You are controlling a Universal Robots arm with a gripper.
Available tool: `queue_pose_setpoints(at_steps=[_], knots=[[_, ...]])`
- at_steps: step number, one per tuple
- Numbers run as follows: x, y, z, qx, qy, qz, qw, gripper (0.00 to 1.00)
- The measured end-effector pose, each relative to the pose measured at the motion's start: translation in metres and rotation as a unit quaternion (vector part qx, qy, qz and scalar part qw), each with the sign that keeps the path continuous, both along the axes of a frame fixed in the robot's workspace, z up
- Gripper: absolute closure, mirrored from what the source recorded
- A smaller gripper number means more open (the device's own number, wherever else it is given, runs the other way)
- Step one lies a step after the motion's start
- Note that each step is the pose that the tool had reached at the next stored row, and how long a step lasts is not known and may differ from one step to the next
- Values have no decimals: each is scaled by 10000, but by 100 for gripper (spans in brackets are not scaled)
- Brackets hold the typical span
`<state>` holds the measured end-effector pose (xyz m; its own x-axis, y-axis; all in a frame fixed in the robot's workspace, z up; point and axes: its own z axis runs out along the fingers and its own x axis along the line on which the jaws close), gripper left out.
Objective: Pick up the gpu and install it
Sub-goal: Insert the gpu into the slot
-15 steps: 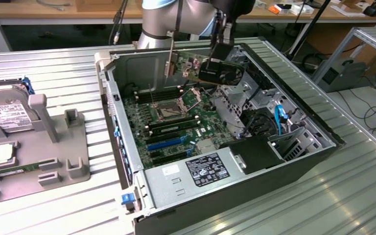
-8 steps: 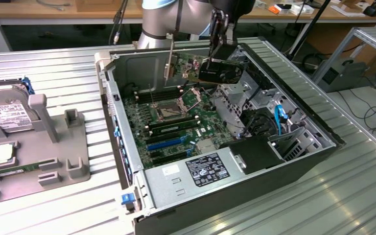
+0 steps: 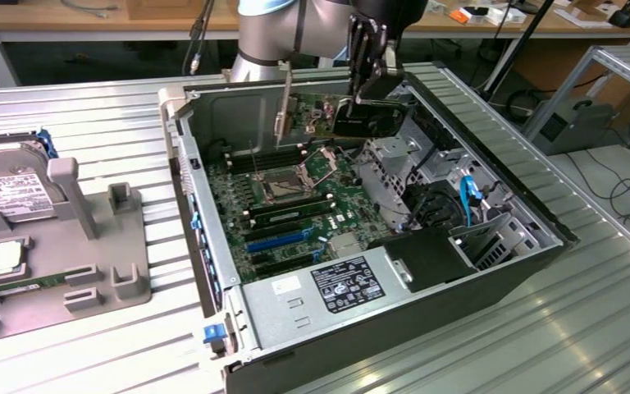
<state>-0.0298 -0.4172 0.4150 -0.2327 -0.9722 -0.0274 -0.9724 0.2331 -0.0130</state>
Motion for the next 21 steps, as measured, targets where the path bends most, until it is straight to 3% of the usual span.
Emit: queue_pose_setpoints(at_steps=[9,16,18,21], knots=[[0,0,0,0,0,560,9984,73],[0,0,0,0,0,970,9953,73],[0,0,0,0,0,1131,9936,73],[0,0,0,0,0,1134,9935,73]])
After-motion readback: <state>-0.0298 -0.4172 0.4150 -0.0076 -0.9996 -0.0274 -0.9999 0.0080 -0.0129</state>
